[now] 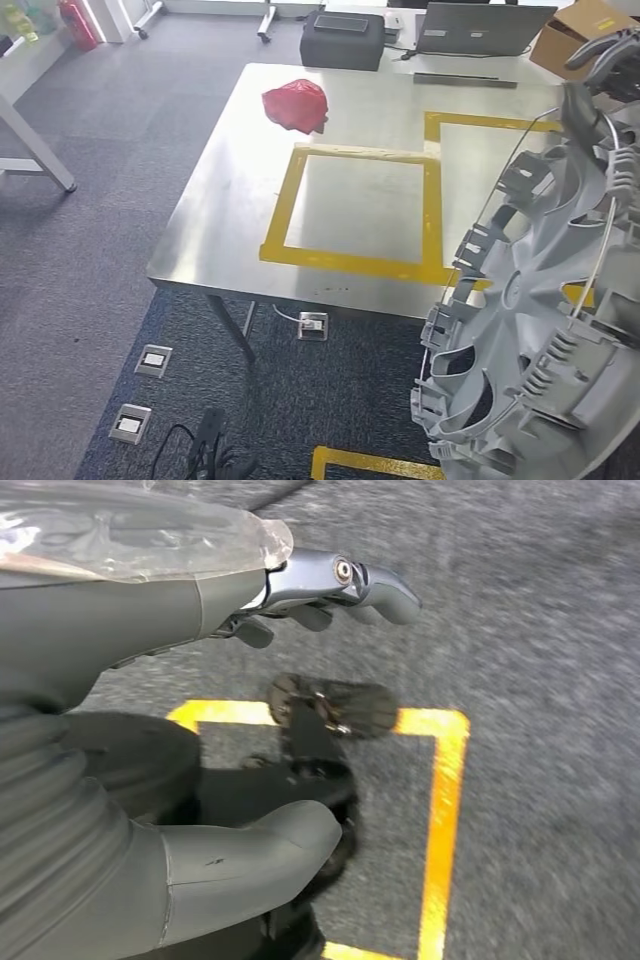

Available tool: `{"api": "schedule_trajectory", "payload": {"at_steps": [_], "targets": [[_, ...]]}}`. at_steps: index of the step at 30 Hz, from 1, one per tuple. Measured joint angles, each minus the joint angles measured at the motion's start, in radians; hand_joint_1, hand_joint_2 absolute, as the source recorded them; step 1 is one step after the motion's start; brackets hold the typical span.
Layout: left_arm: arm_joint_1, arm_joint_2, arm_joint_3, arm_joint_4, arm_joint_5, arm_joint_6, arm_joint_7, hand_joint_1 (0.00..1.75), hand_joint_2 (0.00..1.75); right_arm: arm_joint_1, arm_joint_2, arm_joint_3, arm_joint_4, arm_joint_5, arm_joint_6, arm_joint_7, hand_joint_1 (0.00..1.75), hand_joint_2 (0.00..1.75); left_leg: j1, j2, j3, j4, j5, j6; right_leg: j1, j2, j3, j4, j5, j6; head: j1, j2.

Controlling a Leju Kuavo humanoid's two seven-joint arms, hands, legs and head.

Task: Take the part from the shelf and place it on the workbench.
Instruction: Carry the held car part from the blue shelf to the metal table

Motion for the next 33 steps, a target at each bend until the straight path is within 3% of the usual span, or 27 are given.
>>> {"api": "schedule_trajectory", "payload": {"at_steps": [2,3,5,6,7,8,10,11,12,14,17,18,20,21,22,23,24,26,27,28,31,33], "targets": [[0.007,-0.002,0.000,0.000,0.005,0.003,0.010,0.00,1.75,-0.023,0.000,0.014,0.018,-0.011,-0.008,-0.007,1.75,1.75,0.006,-0.001,0.018,-0.015,-0.004,0.009,-0.001,-0.002,-0.009,0.030,-0.021,0.010,0.003,0.000],[0.010,-0.003,0.000,0.000,0.006,0.003,0.013,0.00,1.75,-0.033,0.000,0.021,0.027,-0.013,-0.010,-0.009,1.75,1.75,0.009,-0.001,0.029,-0.022,-0.007,0.013,-0.001,-0.003,-0.032,0.080,-0.043,0.014,0.005,0.000],[0.014,-0.006,0.000,0.000,0.007,0.004,0.015,0.00,1.75,-0.046,0.001,0.034,0.044,-0.016,-0.012,-0.009,1.75,1.75,0.008,-0.001,0.042,-0.023,-0.016,0.019,-0.002,-0.004,-0.111,0.228,-0.094,0.022,0.007,0.000],[0.016,-0.007,0.000,0.000,0.007,0.004,0.016,0.00,1.75,-0.047,0.001,0.041,0.051,-0.017,-0.013,-0.009,1.75,1.75,0.009,-0.002,0.047,-0.023,-0.021,0.020,-0.003,-0.004,-0.148,0.285,-0.105,0.024,0.007,0.000],[0.018,-0.009,0.000,0.000,0.007,0.004,0.016,0.00,1.75,-0.047,0.001,0.048,0.058,-0.018,-0.013,-0.009,1.75,1.75,0.009,-0.003,0.054,-0.022,-0.027,0.019,-0.004,-0.004,-0.169,0.306,-0.096,0.026,0.007,0.000],[0.020,-0.010,0.000,0.000,0.007,0.004,0.016,0.00,1.75,-0.048,0.001,0.052,0.063,-0.019,-0.014,-0.009,1.75,1.75,0.009,-0.005,0.062,-0.021,-0.033,0.018,-0.006,-0.004,-0.170,0.283,-0.064,0.027,0.008,0.000],[0.023,-0.011,0.000,0.000,0.008,0.004,0.016,0.00,1.75,-0.051,0.001,0.059,0.072,-0.020,-0.014,-0.010,1.75,1.75,0.010,-0.009,0.080,-0.017,-0.049,0.011,-0.010,-0.006,-0.126,0.149,0.031,0.027,0.008,0.000],[0.023,-0.012,0.000,0.000,0.008,0.004,0.016,0.00,1.75,-0.054,0.001,0.062,0.077,-0.020,-0.014,-0.011,1.75,1.75,0.009,-0.010,0.084,-0.013,-0.056,0.007,-0.009,-0.006,-0.098,0.084,0.063,0.025,0.009,0.000],[0.023,-0.012,0.000,0.000,0.008,0.004,0.016,0.00,1.75,-0.058,0.001,0.066,0.081,-0.021,-0.014,-0.011,1.75,1.75,0.008,-0.011,0.084,-0.010,-0.060,0.002,-0.007,-0.007,-0.079,0.040,0.076,0.021,0.009,0.000],[0.023,-0.012,0.000,0.000,0.008,0.004,0.017,0.00,1.75,-0.062,0.001,0.075,0.089,-0.021,-0.015,-0.011,1.75,1.75,0.006,-0.011,0.078,-0.006,-0.061,-0.005,-0.001,-0.006,-0.067,0.015,0.068,0.010,0.007,0.000],[0.024,-0.011,0.000,0.000,0.008,0.004,0.017,0.00,1.75,-0.064,0.001,0.081,0.096,-0.021,-0.015,-0.011,1.75,1.75,0.007,-0.007,0.065,0.024,-0.078,-0.018,-0.007,-0.005,-0.056,0.002,0.062,-0.007,0.003,0.000],[0.024,-0.011,0.000,0.000,0.008,0.004,0.017,0.00,1.75,-0.066,0.001,0.082,0.098,-0.021,-0.016,-0.012,1.75,1.75,0.008,-0.004,0.044,0.067,-0.097,-0.024,-0.009,-0.005,-0.050,-0.002,0.061,-0.012,0.002,0.000],[0.024,-0.011,0.000,0.000,0.008,0.004,0.017,0.00,1.75,-0.069,0.001,0.086,0.101,-0.021,-0.016,-0.013,1.75,1.75,0.011,-0.001,-0.037,0.211,-0.148,-0.034,-0.009,-0.006,-0.044,-0.003,0.056,-0.021,-0.001,0.000],[0.024,-0.011,0.000,0.000,0.008,0.004,0.017,0.00,1.75,-0.069,0.001,0.090,0.102,-0.021,-0.016,-0.012,1.75,1.75,0.011,0.000,-0.080,0.276,-0.164,-0.036,-0.009,-0.006,-0.041,-0.003,0.053,-0.023,-0.003,0.000],[0.025,-0.011,0.000,0.000,0.008,0.004,0.017,0.00,1.75,-0.068,0.001,0.093,0.105,-0.021,-0.016,-0.012,1.75,1.75,0.012,0.000,-0.110,0.310,-0.160,-0.036,-0.008,-0.005,-0.036,-0.003,0.048,-0.024,-0.004,0.000],[0.026,-0.011,0.000,0.000,0.008,0.004,0.017,0.00,1.75,-0.067,0.001,0.095,0.106,-0.021,-0.016,-0.012,1.75,1.75,0.011,0.000,-0.117,0.299,-0.135,-0.035,-0.008,-0.004,-0.030,-0.003,0.043,-0.024,-0.004,0.000],[0.026,-0.011,0.000,0.000,0.008,0.004,0.017,0.00,1.75,-0.067,0.001,0.097,0.108,-0.021,-0.016,-0.012,1.75,1.75,0.011,0.000,-0.103,0.247,-0.092,-0.031,-0.007,-0.003,-0.021,-0.003,0.037,-0.023,-0.005,0.000],[0.026,-0.010,0.000,0.000,0.008,0.004,0.017,0.00,1.75,-0.069,0.001,0.099,0.109,-0.021,-0.016,-0.013,1.75,1.75,0.007,0.000,-0.044,0.096,-0.006,-0.019,-0.005,-0.002,-0.004,-0.003,0.023,-0.018,-0.004,0.000],[0.025,-0.010,0.000,0.001,0.008,0.004,0.017,0.00,1.75,-0.071,0.001,0.100,0.110,-0.021,-0.016,-0.013,1.75,1.75,0.004,0.000,-0.020,0.040,0.014,-0.014,-0.003,-0.001,0.001,-0.003,0.017,-0.014,-0.003,0.000],[0.025,-0.009,0.000,0.001,0.008,0.004,0.017,0.00,1.75,-0.072,0.001,0.101,0.112,-0.021,-0.016,-0.012,1.75,1.75,0.001,0.000,-0.007,0.008,0.019,-0.010,-0.002,0.000,0.003,-0.004,0.012,-0.009,-0.002,0.000],[0.024,-0.009,0.000,0.001,0.008,0.004,0.017,0.00,1.75,-0.074,0.001,0.104,0.115,-0.021,-0.016,-0.012,1.75,1.75,0.001,0.000,0.006,-0.011,0.006,-0.001,-0.002,0.000,0.007,-0.009,0.001,0.006,0.001,0.000],[0.024,-0.009,0.000,0.001,0.008,0.004,0.017,0.00,1.75,-0.077,0.001,0.103,0.117,-0.021,-0.017,-0.012,1.75,1.75,0.007,0.000,0.021,-0.023,0.003,0.007,-0.004,-0.002,-0.014,0.042,-0.027,0.016,0.003,0.000]]}}
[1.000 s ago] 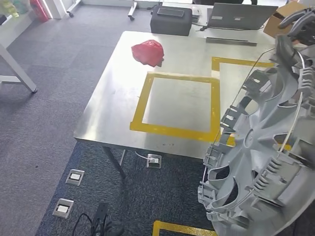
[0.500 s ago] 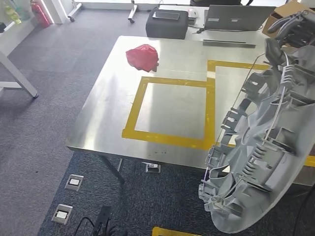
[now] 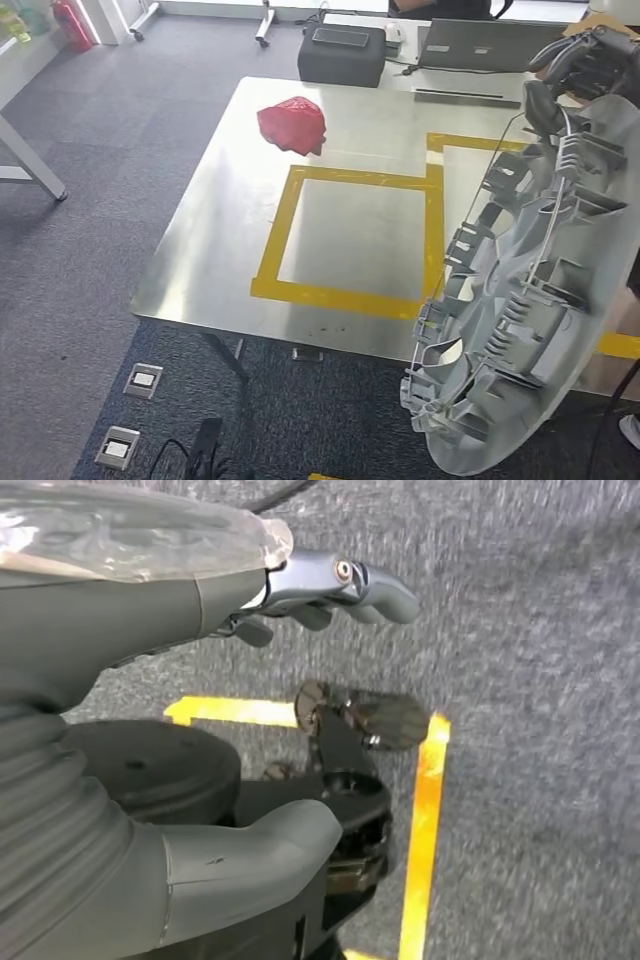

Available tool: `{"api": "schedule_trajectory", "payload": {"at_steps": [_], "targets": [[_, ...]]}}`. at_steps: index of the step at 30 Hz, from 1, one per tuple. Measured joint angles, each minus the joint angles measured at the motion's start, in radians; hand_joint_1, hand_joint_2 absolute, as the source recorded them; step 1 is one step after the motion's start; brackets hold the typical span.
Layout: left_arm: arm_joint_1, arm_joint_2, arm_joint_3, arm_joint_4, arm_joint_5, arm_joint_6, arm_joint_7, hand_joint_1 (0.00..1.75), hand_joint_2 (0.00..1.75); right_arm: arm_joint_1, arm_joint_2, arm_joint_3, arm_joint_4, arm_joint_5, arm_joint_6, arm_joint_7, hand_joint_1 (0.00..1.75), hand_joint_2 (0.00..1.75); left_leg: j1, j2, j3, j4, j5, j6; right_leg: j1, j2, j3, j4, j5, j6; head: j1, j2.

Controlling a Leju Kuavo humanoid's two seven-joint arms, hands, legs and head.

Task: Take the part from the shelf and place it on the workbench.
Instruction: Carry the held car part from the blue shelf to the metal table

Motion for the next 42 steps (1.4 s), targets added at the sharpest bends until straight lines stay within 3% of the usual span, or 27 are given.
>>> {"api": "schedule_trajectory", "payload": {"at_steps": [3,4,5,6,8,10,13,15,18,19,20,21,23,25,28,30,31,33,34,35,36,39,40,42], "targets": [[0.001,-0.003,0.000,0.000,-0.002,0.001,0.010,0.00,1.75,-0.007,-0.002,0.005,0.011,-0.006,-0.009,0.025,1.75,1.75,0.001,0.001,0.018,-0.003,-0.012,0.010,-0.002,-0.001,-0.113,0.211,-0.076,0.011,0.003,0.000],[0.003,-0.005,0.000,0.000,-0.004,0.002,0.015,0.00,1.75,-0.011,-0.005,0.008,0.021,-0.011,-0.015,0.039,1.75,1.75,0.001,0.000,0.023,-0.003,-0.017,0.011,-0.003,-0.002,-0.144,0.257,-0.081,0.014,0.004,0.000],[0.006,-0.007,0.000,0.000,-0.005,0.004,0.020,0.00,1.75,-0.016,-0.010,0.011,0.033,-0.017,-0.020,0.050,1.75,1.75,0.002,-0.001,0.030,-0.002,-0.023,0.010,-0.005,-0.002,-0.158,0.262,-0.063,0.015,0.004,0.000],[0.010,-0.009,0.000,0.000,-0.005,0.006,0.022,0.00,1.75,-0.023,-0.014,0.012,0.044,-0.022,-0.024,0.055,1.75,1.75,0.002,-0.003,0.038,-0.001,-0.029,0.009,-0.006,-0.002,-0.150,0.222,-0.026,0.015,0.004,0.000],[0.018,-0.013,0.000,0.000,-0.006,0.008,0.023,0.00,1.75,-0.040,-0.020,0.014,0.063,-0.027,-0.026,0.055,1.75,1.75,0.001,-0.006,0.053,0.003,-0.043,0.002,-0.006,-0.003,-0.099,0.078,0.066,0.011,0.006,0.000],[0.022,-0.016,0.000,0.000,-0.008,0.009,0.023,0.00,1.75,-0.056,-0.022,0.020,0.078,-0.028,-0.026,0.053,1.75,1.75,-0.003,-0.007,0.056,0.010,-0.052,-0.006,-0.002,-0.003,-0.056,-0.021,0.102,0.002,0.005,0.000],[0.022,-0.017,-0.001,0.000,-0.008,0.009,0.023,0.00,1.75,-0.063,-0.023,0.030,0.095,-0.027,-0.026,0.053,1.75,1.75,-0.004,-0.005,0.050,0.014,-0.057,-0.016,0.000,-0.001,-0.045,-0.039,0.094,-0.015,0.001,0.000],[0.021,-0.016,-0.001,0.000,-0.008,0.009,0.023,0.00,1.75,-0.067,-0.025,0.032,0.102,-0.027,-0.027,0.053,1.75,1.75,-0.003,-0.003,0.030,0.059,-0.081,-0.025,-0.005,-0.001,-0.037,-0.046,0.093,-0.025,-0.001,0.000],[0.022,-0.016,-0.001,0.000,-0.007,0.009,0.023,0.00,1.75,-0.074,-0.026,0.039,0.111,-0.029,-0.026,0.053,1.75,1.75,0.003,0.000,-0.083,0.263,-0.157,-0.038,-0.006,-0.002,-0.029,-0.049,0.086,-0.036,-0.006,0.000],[0.023,-0.016,-0.001,0.000,-0.006,0.009,0.023,0.00,1.75,-0.074,-0.026,0.044,0.116,-0.032,-0.025,0.054,1.75,1.75,0.004,0.001,-0.120,0.317,-0.167,-0.040,-0.006,-0.001,-0.027,-0.048,0.083,-0.038,-0.008,0.000],[0.023,-0.017,-0.001,0.000,-0.005,0.009,0.023,0.00,1.75,-0.074,-0.026,0.048,0.121,-0.035,-0.025,0.055,1.75,1.75,0.004,0.001,-0.139,0.331,-0.155,-0.040,-0.006,0.000,-0.023,-0.048,0.080,-0.038,-0.008,0.000],[0.024,-0.017,-0.001,0.000,-0.004,0.009,0.023,0.00,1.75,-0.075,-0.026,0.052,0.126,-0.039,-0.024,0.056,1.75,1.75,0.004,0.001,-0.136,0.303,-0.122,-0.038,-0.006,0.001,-0.017,-0.048,0.075,-0.038,-0.009,0.000],[0.024,-0.017,-0.001,0.000,-0.002,0.009,0.023,0.00,1.75,-0.079,-0.026,0.057,0.138,-0.044,-0.023,0.056,1.75,1.75,0.003,0.001,-0.084,0.159,-0.032,-0.029,-0.005,0.002,-0.002,-0.049,0.064,-0.033,-0.010,0.000],[0.024,-0.017,-0.001,0.000,0.000,0.009,0.020,0.00,1.75,-0.088,-0.026,0.064,0.155,-0.048,-0.023,0.055,1.75,1.75,-0.001,0.000,-0.035,0.043,0.011,-0.019,-0.001,0.004,0.006,-0.048,0.052,-0.025,-0.010,0.000],[0.023,-0.020,-0.001,0.000,0.001,0.009,0.017,0.00,1.75,-0.100,-0.029,0.075,0.184,-0.045,-0.023,0.059,1.75,1.75,-0.002,0.000,-0.019,0.016,0.003,-0.010,0.001,0.006,0.010,-0.052,0.042,-0.010,-0.008,0.000],[0.023,-0.022,-0.001,0.000,0.001,0.009,0.016,0.00,1.75,-0.106,-0.035,0.080,0.204,-0.033,-0.025,0.063,1.75,1.75,0.001,0.000,-0.008,0.007,-0.001,-0.001,-0.002,0.003,-0.002,-0.022,0.020,-0.001,-0.006,0.000],[0.023,-0.024,-0.001,0.000,0.001,0.009,0.015,0.00,1.75,-0.109,-0.038,0.082,0.214,-0.028,-0.026,0.064,1.75,1.75,0.003,0.000,-0.001,0.003,-0.003,0.004,-0.003,0.002,-0.024,0.027,-0.004,0.003,-0.005,0.000],[0.023,-0.026,-0.001,0.000,0.002,0.009,0.015,0.00,1.75,-0.114,-0.043,0.089,0.233,-0.024,-0.026,0.065,1.75,1.75,0.002,-0.001,0.009,0.003,-0.010,0.011,-0.004,0.000,-0.099,0.174,-0.059,0.008,-0.002,0.000],[0.023,-0.026,-0.001,0.000,0.002,0.009,0.015,0.00,1.75,-0.114,-0.045,0.093,0.243,-0.024,-0.027,0.065,1.75,1.75,0.002,-0.001,0.013,0.003,-0.015,0.012,-0.004,0.000,-0.136,0.236,-0.073,0.010,-0.001,0.000],[0.023,-0.027,-0.001,0.000,0.002,0.009,0.015,0.00,1.75,-0.113,-0.047,0.098,0.251,-0.023,-0.027,0.065,1.75,1.75,0.002,-0.002,0.018,0.004,-0.019,0.012,-0.004,0.000,-0.159,0.263,-0.068,0.011,-0.001,0.000],[0.024,-0.027,-0.001,0.000,0.002,0.009,0.015,0.00,1.75,-0.114,-0.048,0.102,0.257,-0.023,-0.027,0.066,1.75,1.75,0.001,-0.002,0.024,0.006,-0.025,0.011,-0.004,0.000,-0.165,0.253,-0.046,0.011,0.000,0.000],[0.023,-0.028,-0.001,0.000,0.002,0.009,0.015,0.00,1.75,-0.118,-0.049,0.109,0.270,-0.023,-0.028,0.065,1.75,1.75,-0.002,-0.005,0.040,0.018,-0.047,0.003,-0.002,-0.001,-0.106,0.072,0.073,0.004,0.001,0.000],[0.023,-0.028,-0.001,0.000,0.002,0.009,0.015,0.00,1.75,-0.122,-0.049,0.112,0.276,-0.023,-0.028,0.065,1.75,1.75,-0.004,-0.005,0.041,0.024,-0.053,-0.001,-0.001,-0.001,-0.085,0.021,0.094,0.000,0.001,0.000],[0.022,-0.028,-0.002,0.000,0.002,0.009,0.015,0.00,1.75,-0.129,-0.049,0.120,0.287,-0.023,-0.028,0.065,1.75,1.75,-0.008,-0.006,0.037,0.033,-0.059,-0.007,0.003,0.000,-0.067,-0.016,0.096,-0.007,-0.001,0.000]]}}
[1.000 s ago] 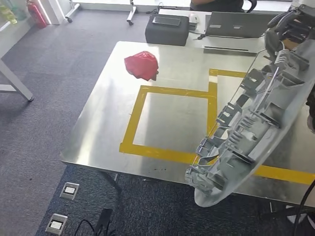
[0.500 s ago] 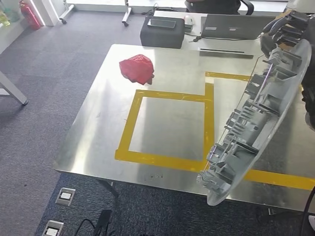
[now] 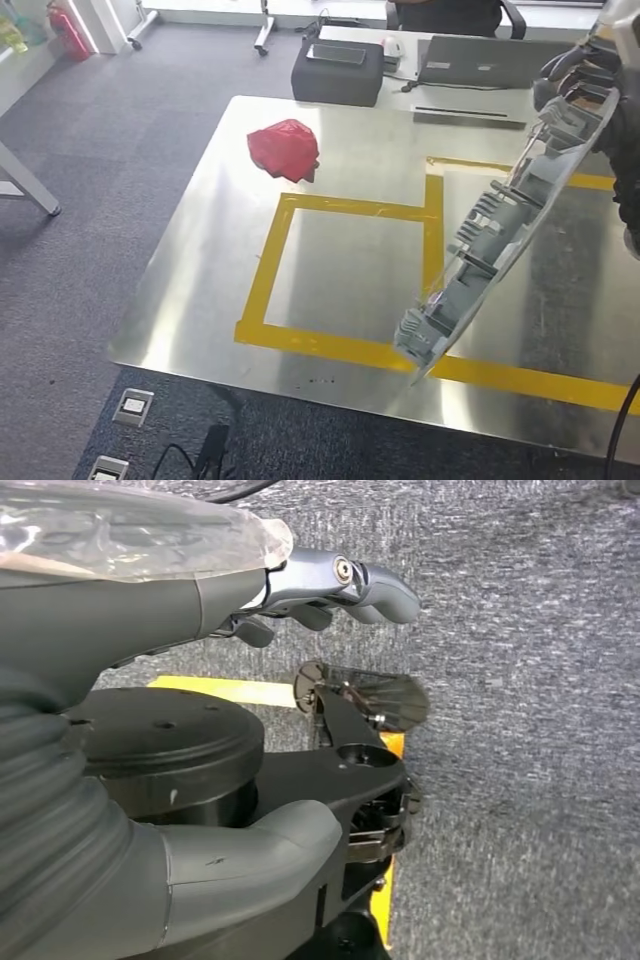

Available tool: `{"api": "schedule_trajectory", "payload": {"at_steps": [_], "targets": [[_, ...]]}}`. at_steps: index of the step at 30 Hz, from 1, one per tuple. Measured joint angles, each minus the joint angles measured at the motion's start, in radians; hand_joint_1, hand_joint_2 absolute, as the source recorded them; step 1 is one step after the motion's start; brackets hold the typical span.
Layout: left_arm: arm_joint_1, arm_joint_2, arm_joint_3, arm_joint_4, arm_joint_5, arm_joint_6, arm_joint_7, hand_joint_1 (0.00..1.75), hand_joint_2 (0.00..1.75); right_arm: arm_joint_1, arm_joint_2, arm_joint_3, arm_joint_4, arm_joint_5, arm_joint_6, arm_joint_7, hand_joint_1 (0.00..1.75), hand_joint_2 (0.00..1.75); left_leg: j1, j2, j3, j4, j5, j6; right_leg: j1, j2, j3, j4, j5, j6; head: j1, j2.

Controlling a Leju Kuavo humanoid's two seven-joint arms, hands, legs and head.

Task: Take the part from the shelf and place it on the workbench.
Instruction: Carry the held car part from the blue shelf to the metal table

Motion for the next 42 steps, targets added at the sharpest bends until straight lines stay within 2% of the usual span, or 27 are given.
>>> {"api": "schedule_trajectory", "payload": {"at_steps": [2,4,7,8,9,10,12,13,14,18,21,26,30,42], "targets": [[0.000,0.000,0.000,0.000,0.000,0.000,0.000,0.00,1.75,0.000,0.000,0.005,0.006,0.001,0.000,0.000,1.75,1.75,0.001,0.000,-0.003,0.006,-0.006,-0.007,-0.004,0.000,0.005,-0.006,-0.003,-0.009,-0.002,0.000],[-0.001,0.001,0.000,0.000,0.000,0.000,0.000,0.00,1.75,-0.004,-0.001,0.006,0.010,0.002,0.000,0.001,1.75,1.75,0.002,0.003,-0.030,0.064,-0.036,-0.018,-0.009,-0.001,0.014,-0.012,-0.004,-0.018,-0.004,0.000],[-0.001,0.001,0.000,0.000,0.001,-0.002,0.000,0.00,1.75,-0.008,-0.002,0.010,0.023,0.009,0.011,0.010,1.75,1.75,0.009,0.006,-0.143,0.260,-0.104,-0.030,-0.009,-0.001,0.020,-0.014,-0.010,-0.028,-0.009,0.000],[-0.001,0.001,0.000,0.000,0.001,-0.003,0.000,0.00,1.75,-0.007,-0.002,0.012,0.029,0.012,0.017,0.014,1.75,1.75,0.010,0.006,-0.172,0.297,-0.104,-0.032,-0.009,-0.001,0.024,-0.014,-0.013,-0.030,-0.010,0.000],[-0.001,0.001,0.000,0.000,0.002,-0.004,0.000,0.00,1.75,-0.006,-0.002,0.014,0.037,0.015,0.022,0.017,1.75,1.75,0.011,0.006,-0.182,0.295,-0.085,-0.032,-0.009,0.000,0.028,-0.014,-0.017,-0.030,-0.010,0.000],[-0.001,0.001,0.000,0.000,0.002,-0.004,0.000,0.00,1.75,-0.005,-0.002,0.015,0.045,0.019,0.027,0.018,1.75,1.75,0.011,0.007,-0.171,0.251,-0.048,-0.029,-0.009,0.001,0.033,-0.014,-0.021,-0.028,-0.010,0.000],[-0.001,0.001,-0.001,0.000,0.003,-0.005,0.000,0.00,1.75,-0.008,-0.002,0.015,0.061,0.030,0.037,0.018,1.75,1.75,0.009,0.006,-0.113,0.106,0.034,-0.021,-0.007,0.003,0.044,-0.013,-0.030,-0.023,-0.010,0.000],[-0.001,0.001,-0.001,0.000,0.004,-0.005,0.001,0.00,1.75,-0.012,-0.002,0.015,0.072,0.038,0.043,0.019,1.75,1.75,0.007,0.006,-0.089,0.047,0.057,-0.017,-0.005,0.004,0.046,-0.013,-0.035,-0.019,-0.010,0.000],[-0.002,0.001,-0.002,0.000,0.004,-0.005,0.001,0.00,1.75,-0.015,-0.002,0.015,0.084,0.047,0.049,0.021,1.75,1.75,0.007,0.006,-0.074,0.012,0.066,-0.014,-0.002,0.005,0.047,-0.012,-0.039,-0.015,-0.010,0.000],[-0.005,-0.004,-0.006,0.000,0.005,-0.003,0.007,0.00,1.75,-0.032,-0.003,0.023,0.154,0.105,0.067,0.059,1.75,1.75,0.007,0.001,-0.067,-0.005,0.060,-0.022,0.000,0.003,0.050,-0.015,-0.046,-0.027,-0.006,0.000],[-0.006,-0.006,-0.008,0.000,0.005,0.000,0.014,0.00,1.75,-0.053,-0.003,0.033,0.222,0.159,0.086,0.092,1.75,1.75,0.007,-0.005,-0.067,-0.005,0.059,-0.020,0.000,-0.003,0.057,-0.024,-0.045,-0.025,-0.005,0.000],[-0.007,-0.008,-0.020,0.000,0.005,0.001,0.019,0.00,1.75,-0.086,-0.017,0.050,0.329,0.260,0.117,0.192,1.75,1.75,0.007,-0.006,-0.067,-0.004,0.058,-0.014,0.000,-0.004,0.062,-0.034,-0.042,-0.011,-0.004,0.000],[-0.008,-0.008,-0.030,0.000,0.006,0.001,0.019,0.00,1.75,-0.087,-0.036,0.061,0.378,0.316,0.123,0.240,1.75,1.75,0.007,-0.006,-0.067,-0.004,0.058,-0.012,0.000,-0.003,0.061,-0.035,-0.041,-0.005,-0.004,0.000],[-0.008,-0.008,-0.032,0.000,0.012,0.009,0.018,0.00,1.75,-0.086,-0.049,0.067,0.439,0.348,0.121,0.248,1.75,1.75,0.008,-0.004,-0.063,-0.008,0.061,-0.009,0.002,-0.002,0.062,-0.034,-0.039,-0.003,-0.004,0.000]]}}
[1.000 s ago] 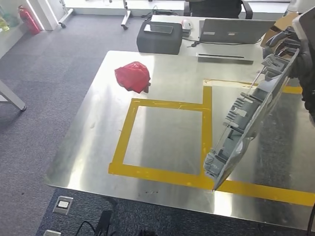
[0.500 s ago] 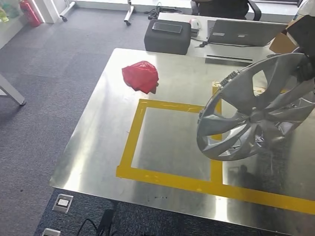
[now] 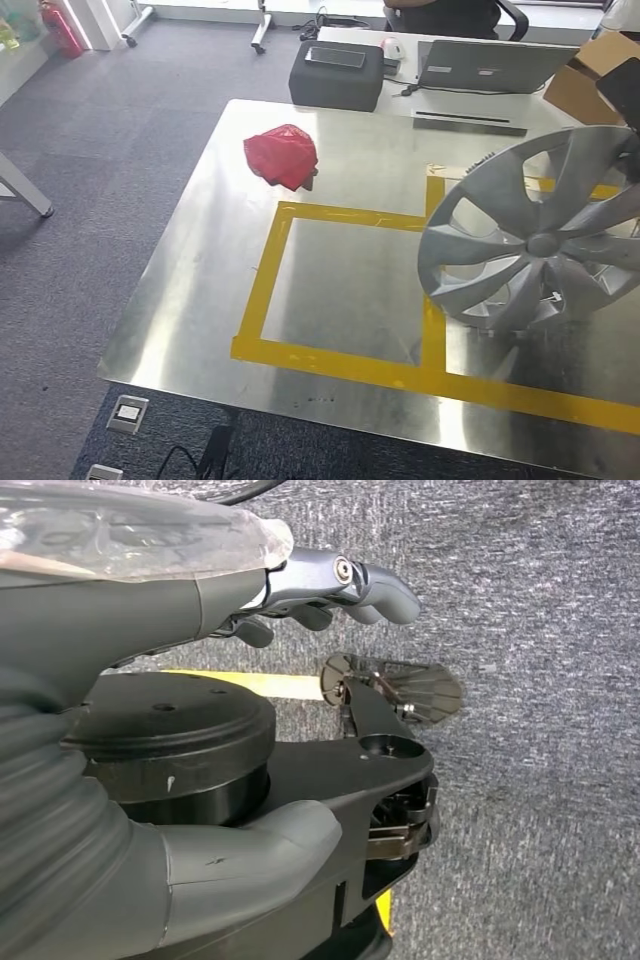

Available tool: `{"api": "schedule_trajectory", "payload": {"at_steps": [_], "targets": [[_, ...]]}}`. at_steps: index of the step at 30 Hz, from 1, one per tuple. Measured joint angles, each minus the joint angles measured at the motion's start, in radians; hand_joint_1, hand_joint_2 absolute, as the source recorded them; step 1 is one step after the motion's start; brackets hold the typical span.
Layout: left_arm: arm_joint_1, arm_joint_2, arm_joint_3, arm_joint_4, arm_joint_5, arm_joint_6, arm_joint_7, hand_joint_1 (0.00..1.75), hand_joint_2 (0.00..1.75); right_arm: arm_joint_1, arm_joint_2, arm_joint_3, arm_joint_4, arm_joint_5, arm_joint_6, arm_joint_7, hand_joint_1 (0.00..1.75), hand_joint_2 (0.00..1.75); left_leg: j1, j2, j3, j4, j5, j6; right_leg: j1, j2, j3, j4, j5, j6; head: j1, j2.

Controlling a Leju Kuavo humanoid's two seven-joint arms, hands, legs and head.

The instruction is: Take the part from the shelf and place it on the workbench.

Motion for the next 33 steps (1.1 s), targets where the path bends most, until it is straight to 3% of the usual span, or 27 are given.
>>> {"api": "schedule_trajectory", "payload": {"at_steps": [19,33], "targets": [[0.000,-0.006,-0.013,0.000,0.002,-0.003,-0.001,0.00,1.75,-0.003,-0.008,0.000,0.068,0.060,0.014,0.100,1.75,1.75,0.000,0.000,0.002,-0.001,0.000,0.000,0.000,0.000,0.001,0.000,0.000,0.000,0.000,0.000],[0.003,-0.009,-0.026,0.000,0.012,-0.006,-0.032,0.00,1.75,0.016,-0.068,-0.010,0.140,0.154,-0.133,0.206,1.75,1.75,0.000,0.001,0.003,0.000,0.000,0.000,0.000,0.001,0.002,0.000,0.000,0.000,0.000,0.000]]}}
